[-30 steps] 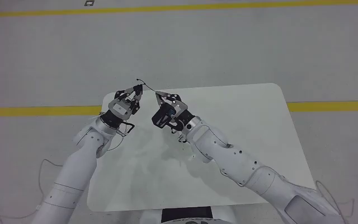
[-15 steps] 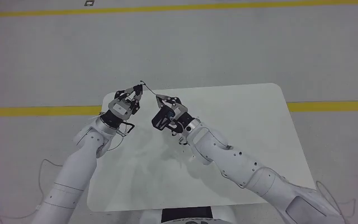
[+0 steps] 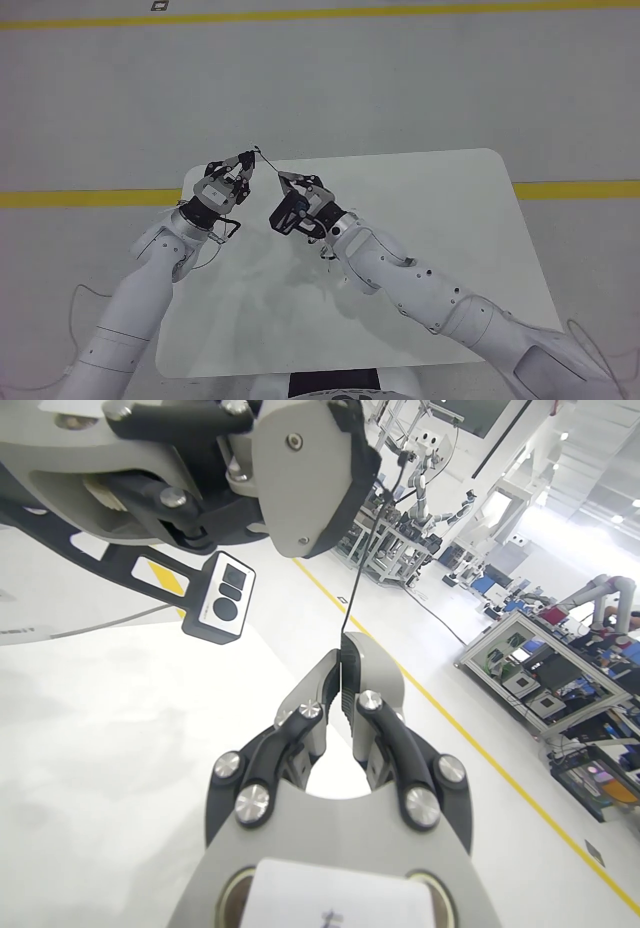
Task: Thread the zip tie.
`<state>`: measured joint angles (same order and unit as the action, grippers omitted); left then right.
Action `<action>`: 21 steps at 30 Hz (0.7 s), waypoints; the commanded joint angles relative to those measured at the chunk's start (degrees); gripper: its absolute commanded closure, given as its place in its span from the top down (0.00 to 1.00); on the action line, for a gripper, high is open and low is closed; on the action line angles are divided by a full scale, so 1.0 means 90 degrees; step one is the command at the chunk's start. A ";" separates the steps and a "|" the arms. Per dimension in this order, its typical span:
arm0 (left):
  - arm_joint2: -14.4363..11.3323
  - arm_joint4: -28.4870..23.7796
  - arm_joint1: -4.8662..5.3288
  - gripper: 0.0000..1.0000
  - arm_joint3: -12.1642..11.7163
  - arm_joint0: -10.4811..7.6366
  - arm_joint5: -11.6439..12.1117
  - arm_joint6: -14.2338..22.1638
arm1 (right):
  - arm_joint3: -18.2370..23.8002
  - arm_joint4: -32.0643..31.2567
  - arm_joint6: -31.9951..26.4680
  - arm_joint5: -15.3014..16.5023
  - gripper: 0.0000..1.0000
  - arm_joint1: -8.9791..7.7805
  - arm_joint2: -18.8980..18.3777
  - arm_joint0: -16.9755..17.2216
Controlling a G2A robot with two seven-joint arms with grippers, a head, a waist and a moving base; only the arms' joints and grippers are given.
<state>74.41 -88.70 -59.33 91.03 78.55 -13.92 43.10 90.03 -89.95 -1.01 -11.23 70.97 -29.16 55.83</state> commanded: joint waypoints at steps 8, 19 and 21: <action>0.0000 0.0000 0.0000 0.00 0.0000 0.0000 0.0000 0.0000 | -0.0026 0.0000 -0.0090 -0.0099 0.00 -0.0081 0.0262 -0.0187; 0.0000 0.0000 0.0000 0.00 0.0000 0.0000 0.0000 0.0000 | -0.0043 0.0000 -0.0184 -0.0214 0.00 -0.0187 0.0540 -0.0390; 0.0000 0.0000 0.0000 0.00 0.0000 0.0000 0.0000 0.0000 | -0.0034 0.0000 -0.0192 -0.0237 0.00 -0.0205 0.0573 -0.0398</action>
<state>74.41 -88.70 -59.33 91.03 78.55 -13.92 43.10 89.69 -89.95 -2.70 -13.26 69.21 -24.14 52.27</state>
